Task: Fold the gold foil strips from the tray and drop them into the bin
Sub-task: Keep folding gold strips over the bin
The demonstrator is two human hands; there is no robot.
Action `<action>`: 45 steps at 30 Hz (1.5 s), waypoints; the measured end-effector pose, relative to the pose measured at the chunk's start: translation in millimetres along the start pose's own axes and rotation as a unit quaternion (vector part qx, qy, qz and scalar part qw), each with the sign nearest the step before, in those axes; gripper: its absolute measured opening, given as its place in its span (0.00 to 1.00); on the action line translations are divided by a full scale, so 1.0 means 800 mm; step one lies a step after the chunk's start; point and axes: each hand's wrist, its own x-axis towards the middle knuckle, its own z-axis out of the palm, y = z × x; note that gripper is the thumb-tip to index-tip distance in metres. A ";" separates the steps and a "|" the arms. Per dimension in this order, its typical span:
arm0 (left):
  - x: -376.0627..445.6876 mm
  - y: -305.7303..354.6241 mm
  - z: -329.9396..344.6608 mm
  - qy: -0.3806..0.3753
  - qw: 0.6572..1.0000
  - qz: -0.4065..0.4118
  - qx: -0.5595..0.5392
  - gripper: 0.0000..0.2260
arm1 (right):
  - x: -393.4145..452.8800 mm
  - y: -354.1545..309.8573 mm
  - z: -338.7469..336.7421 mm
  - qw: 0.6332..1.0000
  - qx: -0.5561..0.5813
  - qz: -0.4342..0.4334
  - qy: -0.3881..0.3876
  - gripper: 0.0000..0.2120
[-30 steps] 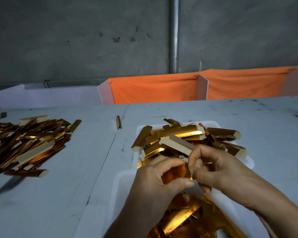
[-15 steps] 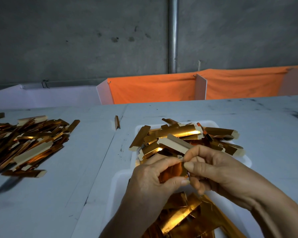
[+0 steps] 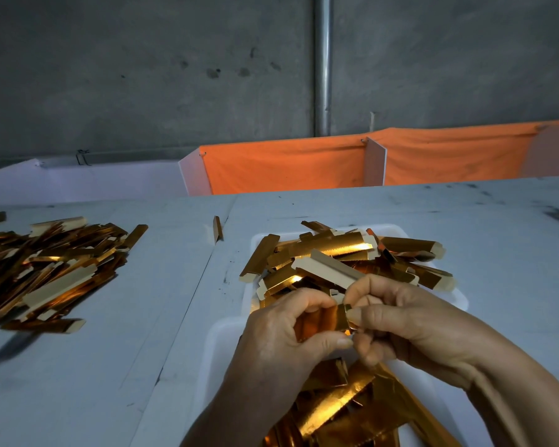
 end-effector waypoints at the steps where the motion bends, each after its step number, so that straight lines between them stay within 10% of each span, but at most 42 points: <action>1: 0.000 -0.001 0.000 -0.001 1.000 0.001 0.002 0.17 | 0.000 0.000 0.000 1.000 -0.001 0.000 0.000 0.15; 17: 0.000 -0.004 0.003 0.005 0.993 0.060 0.102 0.14 | 0.003 0.007 0.006 0.980 -0.182 -0.058 0.051 0.06; 26: -0.003 -0.003 -0.005 0.013 0.998 0.024 -0.056 0.14 | 0.000 0.002 0.000 0.998 -0.011 -0.048 -0.025 0.09; 36: -0.003 -0.002 -0.006 -0.018 0.994 -0.004 -0.109 0.19 | 0.006 0.007 -0.001 0.994 -0.068 -0.090 -0.011 0.07; 45: -0.001 0.003 -0.001 0.007 0.996 -0.022 -0.081 0.16 | 0.007 0.011 -0.003 0.994 0.066 0.064 -0.065 0.20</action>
